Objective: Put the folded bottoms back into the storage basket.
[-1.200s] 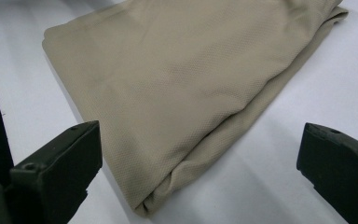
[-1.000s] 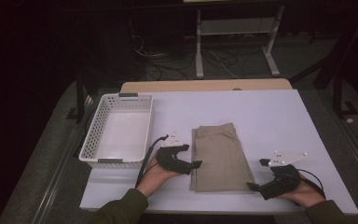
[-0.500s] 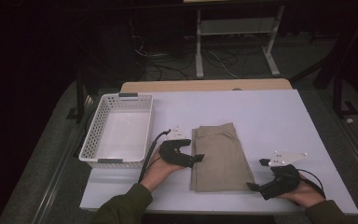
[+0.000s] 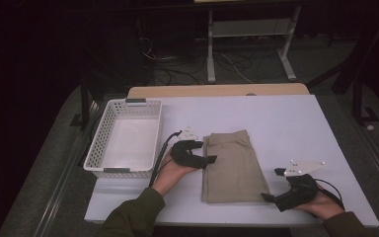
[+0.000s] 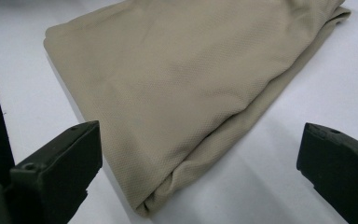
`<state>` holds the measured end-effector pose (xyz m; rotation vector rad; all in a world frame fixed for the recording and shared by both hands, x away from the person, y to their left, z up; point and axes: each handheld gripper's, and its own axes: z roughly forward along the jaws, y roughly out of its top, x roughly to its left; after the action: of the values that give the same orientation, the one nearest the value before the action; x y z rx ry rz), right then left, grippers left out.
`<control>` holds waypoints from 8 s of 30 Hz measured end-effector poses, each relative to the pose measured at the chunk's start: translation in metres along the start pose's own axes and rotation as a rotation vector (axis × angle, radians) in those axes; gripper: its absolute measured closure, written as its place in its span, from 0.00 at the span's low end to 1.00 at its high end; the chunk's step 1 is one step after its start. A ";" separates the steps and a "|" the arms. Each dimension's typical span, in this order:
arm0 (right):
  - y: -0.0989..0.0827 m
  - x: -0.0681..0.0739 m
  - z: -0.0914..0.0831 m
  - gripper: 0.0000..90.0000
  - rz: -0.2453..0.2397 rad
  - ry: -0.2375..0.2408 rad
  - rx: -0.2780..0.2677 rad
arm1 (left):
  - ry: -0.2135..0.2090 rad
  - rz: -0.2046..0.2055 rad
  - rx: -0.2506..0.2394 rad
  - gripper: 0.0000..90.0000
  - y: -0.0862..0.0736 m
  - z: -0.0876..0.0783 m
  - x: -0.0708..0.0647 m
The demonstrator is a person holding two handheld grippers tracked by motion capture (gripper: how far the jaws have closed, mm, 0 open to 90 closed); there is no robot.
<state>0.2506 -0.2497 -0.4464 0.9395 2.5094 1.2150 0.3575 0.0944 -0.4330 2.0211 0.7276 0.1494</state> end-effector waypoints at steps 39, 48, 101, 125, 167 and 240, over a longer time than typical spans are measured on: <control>0.001 0.000 0.000 0.00 -0.001 0.002 -0.005 | 0.127 -0.039 0.085 0.19 0.023 0.051 0.043; 0.001 0.000 0.000 0.00 -0.001 0.003 -0.003 | 0.137 -0.014 0.129 0.18 0.019 0.063 0.040; -0.004 0.016 0.010 0.36 -0.068 0.037 0.151 | 0.023 0.000 0.215 0.85 0.029 0.066 0.028; 0.014 0.017 0.015 0.89 -0.120 0.092 0.108 | -0.022 -0.006 0.203 0.87 0.033 0.062 0.030; 0.176 0.016 0.045 0.89 -0.190 0.190 -0.224 | -0.157 0.071 0.106 0.88 0.126 -0.025 0.027; 0.271 0.112 0.202 0.59 -0.319 0.355 -0.047 | 0.234 -0.080 0.185 0.86 0.012 -0.188 0.183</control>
<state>0.3746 0.0730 -0.3595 0.3102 2.7378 1.4240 0.4395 0.3314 -0.3545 2.1687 0.9993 0.2847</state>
